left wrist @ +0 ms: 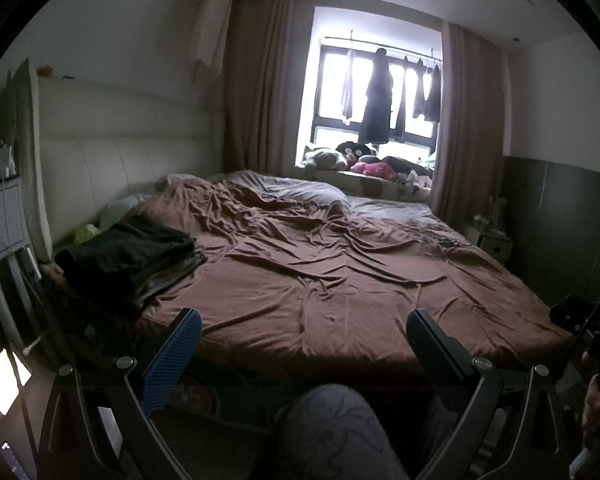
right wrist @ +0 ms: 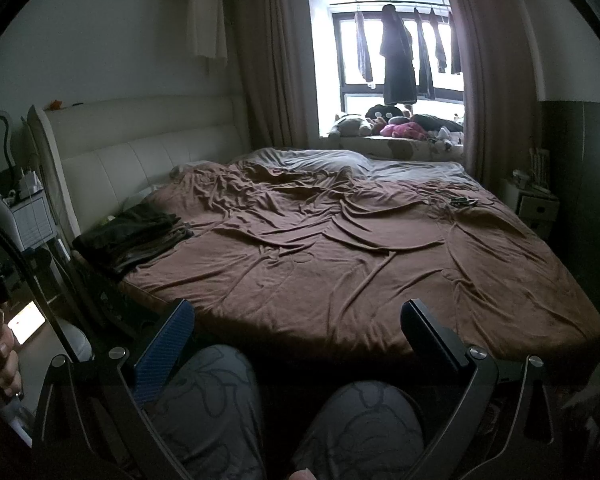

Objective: Fold small clothes

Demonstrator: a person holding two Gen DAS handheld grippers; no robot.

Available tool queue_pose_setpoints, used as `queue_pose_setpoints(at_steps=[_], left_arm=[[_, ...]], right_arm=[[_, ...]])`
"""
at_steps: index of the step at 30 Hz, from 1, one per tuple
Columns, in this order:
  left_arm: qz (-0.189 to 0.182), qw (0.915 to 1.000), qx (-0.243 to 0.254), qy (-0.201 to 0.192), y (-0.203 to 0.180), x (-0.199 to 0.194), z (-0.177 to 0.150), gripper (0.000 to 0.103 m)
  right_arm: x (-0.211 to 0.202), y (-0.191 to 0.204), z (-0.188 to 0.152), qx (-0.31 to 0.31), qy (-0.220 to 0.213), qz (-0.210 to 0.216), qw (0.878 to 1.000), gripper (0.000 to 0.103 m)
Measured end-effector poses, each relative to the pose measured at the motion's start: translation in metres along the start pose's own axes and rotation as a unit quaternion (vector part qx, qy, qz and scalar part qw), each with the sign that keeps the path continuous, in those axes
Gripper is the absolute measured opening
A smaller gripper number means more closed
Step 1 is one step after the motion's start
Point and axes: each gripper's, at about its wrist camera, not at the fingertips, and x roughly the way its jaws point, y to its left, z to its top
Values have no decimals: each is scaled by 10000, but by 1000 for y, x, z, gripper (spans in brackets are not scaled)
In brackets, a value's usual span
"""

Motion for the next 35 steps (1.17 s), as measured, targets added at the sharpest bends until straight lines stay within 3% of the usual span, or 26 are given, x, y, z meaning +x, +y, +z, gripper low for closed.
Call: queue_pose_setpoints(at_steps=[35], left_arm=[[68,10000,5,35,4,-2,-4,103]], right_arm=[[2,7,3,82,88,-29,9999,103]])
